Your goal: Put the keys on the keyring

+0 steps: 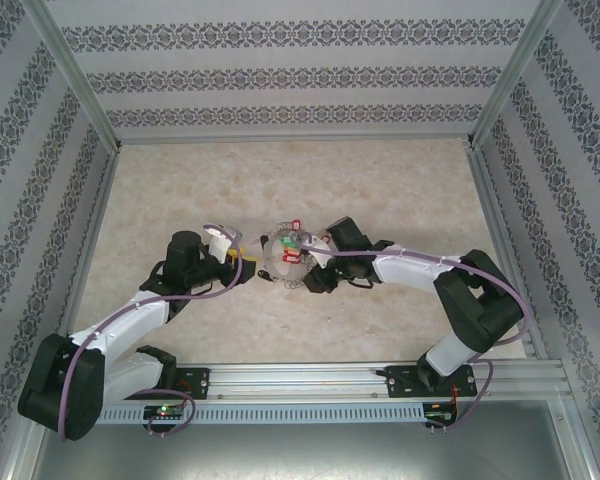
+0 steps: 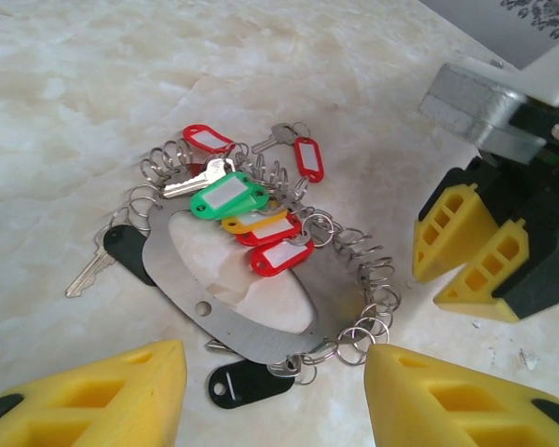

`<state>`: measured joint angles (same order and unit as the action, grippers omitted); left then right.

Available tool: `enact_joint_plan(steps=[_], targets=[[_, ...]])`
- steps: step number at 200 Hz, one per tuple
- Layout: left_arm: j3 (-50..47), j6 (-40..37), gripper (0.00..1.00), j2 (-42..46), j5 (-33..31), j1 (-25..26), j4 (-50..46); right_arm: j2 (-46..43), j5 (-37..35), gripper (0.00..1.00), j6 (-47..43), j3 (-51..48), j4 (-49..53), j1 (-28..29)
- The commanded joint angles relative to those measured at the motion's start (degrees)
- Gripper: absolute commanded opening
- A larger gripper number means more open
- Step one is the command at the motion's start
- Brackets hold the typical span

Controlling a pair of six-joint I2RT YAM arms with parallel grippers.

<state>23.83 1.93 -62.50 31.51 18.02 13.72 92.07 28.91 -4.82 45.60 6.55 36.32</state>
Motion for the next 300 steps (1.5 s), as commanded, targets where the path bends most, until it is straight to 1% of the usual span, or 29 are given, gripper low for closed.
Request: enact_joint_plan(steps=[1,21,36,48,81,92,110,120,134,158,190,223,255,300], targets=[[-1.0,2.4,0.54,1.5,-3.3,0.5,-1.5,1.4,-0.1,0.28,4.5,0.6,-2.2,1.0],[-1.5,4.8,0.54,2.4,-5.6,0.4,-2.7,3.3,-0.9,0.30,12.3,3.3,0.8,0.9],[-1.8,5.9,0.55,3.1,-6.0,0.3,-3.3,3.5,-0.7,0.30,16.3,3.1,0.0,1.8],[-1.9,6.7,0.56,3.6,-6.8,0.3,-3.8,3.7,-1.2,0.30,18.2,3.3,-0.3,3.1],[-2.0,7.9,0.56,3.4,-7.4,0.3,-5.0,7.4,-5.6,0.33,24.3,8.0,5.0,5.1],[-2.0,8.4,0.56,3.3,-7.7,0.1,-5.3,8.0,-5.9,0.33,26.4,8.3,4.8,5.5],[-2.0,9.1,0.56,3.1,-8.1,0.1,-5.6,7.7,-9.0,0.34,28.7,8.0,4.3,5.9],[-2.1,9.4,0.56,3.0,-8.3,0.0,-5.7,7.7,-10.7,0.35,29.1,7.9,4.9,5.9],[-2.1,9.6,0.56,2.8,-8.3,-0.1,-5.8,7.4,-11.3,0.36,29.5,7.8,5.2,5.9],[-2.1,9.7,0.56,2.6,-8.4,-0.1,-6.0,7.4,-9.4,0.36,31.1,7.6,4.2,5.8],[-2.6,10.5,0.56,2.4,-8.5,-0.2,-5.2,8.2,-8.9,0.30,32.1,7.8,3.5,5.7],[-2.8,11.0,0.56,2.6,-8.3,-0.2,-5.0,8.6,-7.7,0.28,32.2,7.7,2.8,5.4],[-3.0,11.2,0.56,2.6,-8.2,-0.2,-4.8,10.0,-5.2,0.20,31.5,7.7,1.8,5.4],[-3.4,12.0,0.56,2.7,-8.0,-0.2,-4.3,11.1,-4.6,0.20,31.3,8.1,1.5,5.3]])
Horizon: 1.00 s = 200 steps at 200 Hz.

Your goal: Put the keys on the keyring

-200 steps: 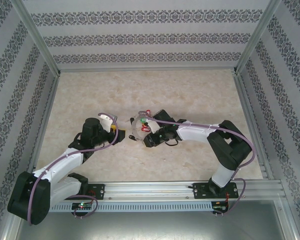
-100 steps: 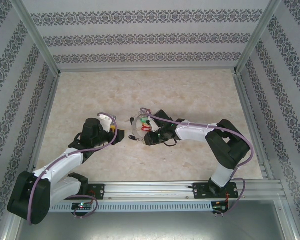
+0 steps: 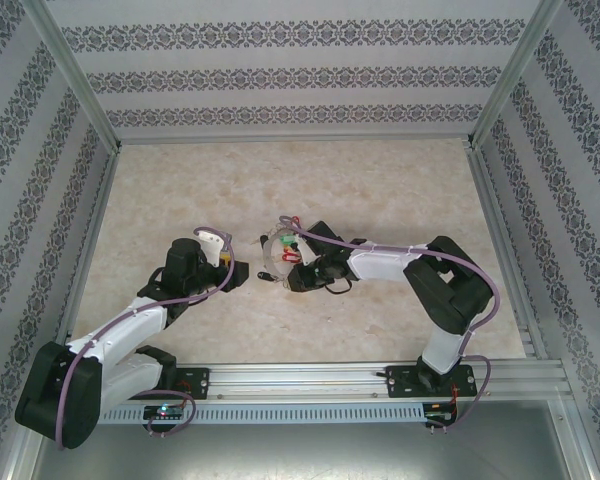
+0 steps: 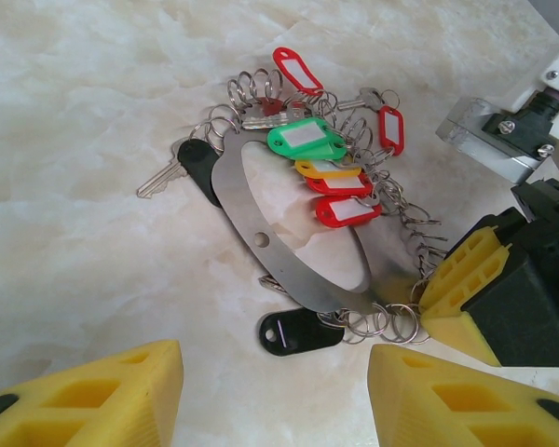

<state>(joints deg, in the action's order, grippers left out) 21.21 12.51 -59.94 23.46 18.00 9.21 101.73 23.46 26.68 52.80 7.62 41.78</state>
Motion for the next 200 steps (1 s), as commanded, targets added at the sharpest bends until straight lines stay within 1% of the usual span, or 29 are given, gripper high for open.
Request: enact_joint_plan(steps=[1,19,36,48,69,106,118,137,150,165,179,200], targets=[[-0.8,1.4,0.56,0.1,0.0,-0.2,0.2,1.4,0.8,0.20,-0.2,0.9,0.4,-0.2],[-1.0,2.0,0.56,0.2,0.1,-0.2,0.5,1.3,1.0,0.19,0.0,0.9,0.2,-0.6],[-0.8,2.2,0.56,0.2,0.1,-0.2,0.6,0.8,1.1,0.06,-0.2,0.6,-0.5,-1.2],[-0.7,2.3,0.56,0.2,0.0,-0.2,0.6,0.4,1.1,0.01,-1.0,0.6,-0.3,-1.6],[-0.3,2.4,0.56,0.3,0.3,-0.3,0.4,-1.1,0.8,0.00,-3.6,0.8,1.0,-2.6],[0.1,2.9,0.56,-0.1,0.8,-0.3,1.0,-4.5,0.1,0.00,-11.0,1.4,3.9,-4.2],[0.2,3.2,0.56,-0.5,1.1,-0.3,1.3,-5.3,-0.9,0.00,-14.5,2.1,6.1,-4.6],[0.6,3.6,0.56,-1.3,1.7,-0.3,2.0,-6.4,-3.4,0.00,-23.3,2.8,8.9,-4.8],[1.0,3.3,0.56,-2.3,3.0,-0.3,2.7,-8.2,-2.4,0.00,-29.2,1.0,7.2,-5.2],[1.3,2.5,0.56,-3.1,6.1,-0.4,4.5,-10.9,-1.7,0.00,-35.9,-1.4,4.6,-5.6],[1.3,1.5,0.56,-2.9,8.1,-0.3,6.8,-13.0,1.9,0.00,-39.6,-2.3,2.7,-6.5],[1.8,-1.5,0.56,-1.9,10.9,-0.3,8.6,-14.8,4.2,0.00,-44.2,-2.2,2.5,-6.7]])
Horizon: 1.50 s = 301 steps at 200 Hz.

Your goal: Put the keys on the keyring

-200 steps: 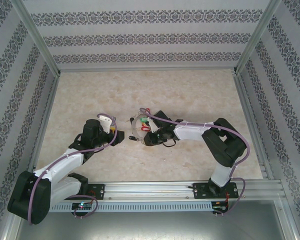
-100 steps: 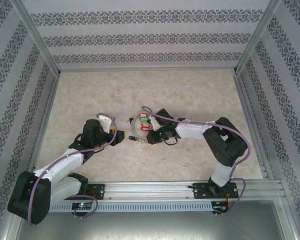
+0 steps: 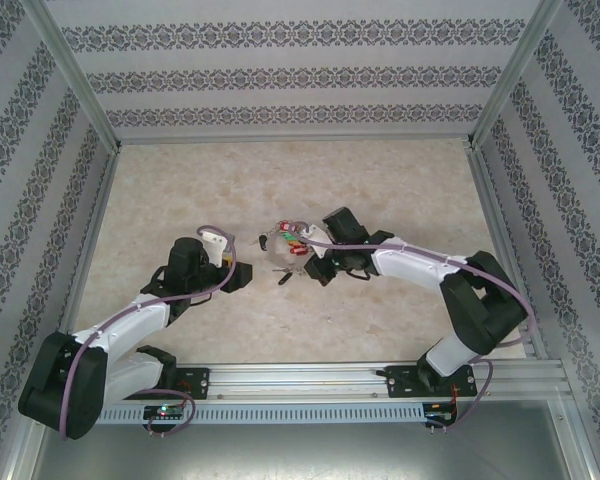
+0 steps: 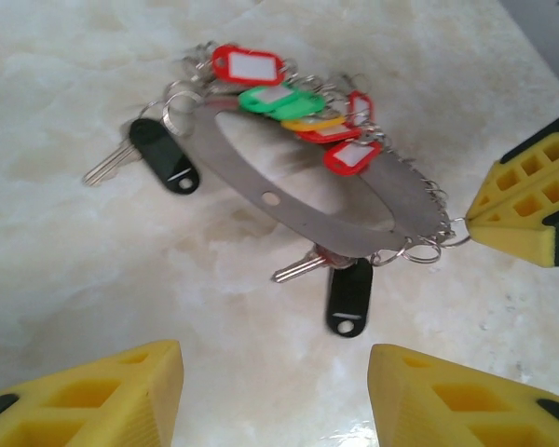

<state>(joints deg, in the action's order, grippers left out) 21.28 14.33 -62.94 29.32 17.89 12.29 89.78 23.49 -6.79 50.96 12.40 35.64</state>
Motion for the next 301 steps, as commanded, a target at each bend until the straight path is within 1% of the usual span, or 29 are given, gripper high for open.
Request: enact_joint_plan(steps=[1,20,41,74,88,102,121,137,172,191,209,247,301], targets=[[1.8,-3.4,0.56,1.2,5.1,-0.2,5.5,-2.9,4.3,0.00,-11.0,-0.2,-2.2,-0.6],[3.2,-6.5,0.56,2.1,7.9,-0.2,5.3,-4.7,5.7,0.00,-15.7,0.4,-0.6,-0.6],[5.0,-10.0,0.56,2.4,11.6,-0.2,6.0,-7.5,8.1,0.00,-20.5,-0.2,-1.3,-0.7],[7.8,-13.0,0.53,1.0,17.5,-0.1,10.2,-10.5,10.6,0.00,-22.2,-0.4,-3.6,-1.3],[9.8,-14.2,0.52,-0.5,20.7,-0.2,10.4,-11.7,11.1,0.00,-23.2,-1.0,-4.7,-1.4],[11.6,-15.7,0.51,-1.8,23.9,-0.1,10.6,-13.4,11.6,0.00,-24.0,-3.2,-8.0,-1.4],[12.2,-17.2,0.50,-2.1,25.1,0.2,12.4,-15.4,12.8,0.00,-24.8,-5.2,-11.9,-1.4],[12.4,-19.4,0.50,-1.7,26.1,0.7,13.0,-16.6,13.0,0.00,-24.6,-5.2,-12.7,-1.4],[14.2,-25.5,0.50,-1.1,28.9,2.6,8.4,-19.1,15.0,0.00,-24.9,-5.2,-15.0,-1.5],[14.8,-28.1,0.49,-0.8,29.3,3.6,5.9,-20.5,16.8,0.00,-26.5,-6.1,-17.2,-1.5],[15.5,-29.9,0.49,-0.1,27.8,4.4,4.2,-21.1,17.7,0.00,-26.9,-6.4,-18.9,-1.6],[18.3,-35.2,0.49,-0.1,25.7,6.9,-2.0,-20.8,19.3,0.00,-24.8,-5.3,-22.1,-1.4],[16.3,-33.7,0.47,1.0,23.6,8.2,0.6,-21.7,20.5,0.00,-20.7,-4.7,-27.5,-1.2]])
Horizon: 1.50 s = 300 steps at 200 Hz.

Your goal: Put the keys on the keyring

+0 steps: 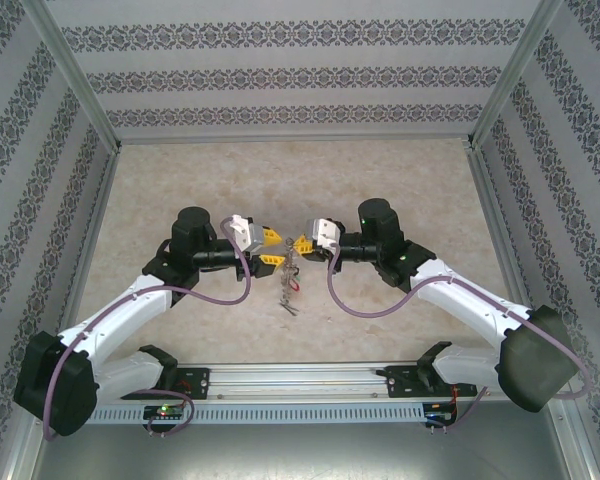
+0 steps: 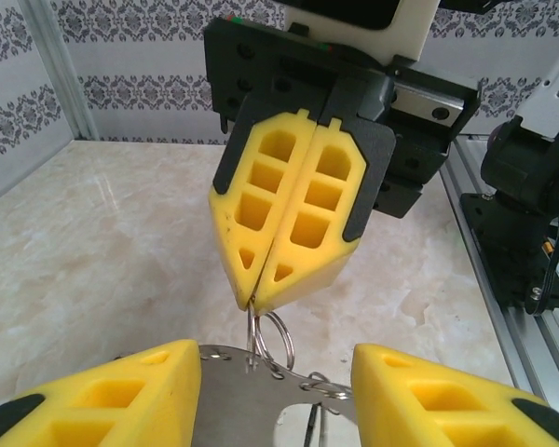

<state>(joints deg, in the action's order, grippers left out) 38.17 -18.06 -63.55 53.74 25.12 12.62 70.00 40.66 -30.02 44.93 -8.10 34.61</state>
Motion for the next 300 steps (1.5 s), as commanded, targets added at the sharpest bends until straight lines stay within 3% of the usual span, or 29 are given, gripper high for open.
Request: enact_joint_plan(steps=[1,50,151,186,199,213,227,273,287,300], targets=[[-0.7,-1.3,0.47,1.7,-0.8,0.9,0.3,-2.0,3.3,0.00,2.7,1.4,-7.1,-0.2],[-2.3,-1.2,0.46,2.4,-3.4,1.0,2.0,-1.3,3.3,0.00,7.0,-0.4,-14.0,0.3],[-3.2,-0.3,0.41,5.3,-6.2,1.0,3.8,-0.9,4.6,0.00,6.7,-0.4,-12.8,2.3],[-3.3,2.5,0.30,2.8,-6.2,1.0,6.3,0.0,4.0,0.00,6.6,-0.7,-13.0,3.2],[-3.7,3.3,0.22,1.5,-6.1,1.3,7.5,0.5,3.7,0.00,6.4,-0.8,-13.0,3.6],[-3.7,3.4,0.07,0.7,-6.1,1.5,8.0,0.9,3.6,0.00,6.3,-1.0,-13.0,3.9],[-4.1,3.3,0.00,0.7,-5.9,1.6,9.3,1.1,3.3,0.00,6.2,-1.2,-12.9,4.2],[-4.7,-1.2,0.00,3.6,-3.8,1.7,7.2,0.0,2.7,0.00,4.5,-1.7,-7.8,3.9],[-4.8,-3.9,0.00,5.6,-4.7,1.9,5.4,-0.9,2.6,0.22,2.9,-1.3,-3.5,3.5],[-3.3,-9.3,0.00,6.9,-5.1,2.4,-0.5,-1.7,2.3,0.30,0.3,-0.4,1.3,3.4]])
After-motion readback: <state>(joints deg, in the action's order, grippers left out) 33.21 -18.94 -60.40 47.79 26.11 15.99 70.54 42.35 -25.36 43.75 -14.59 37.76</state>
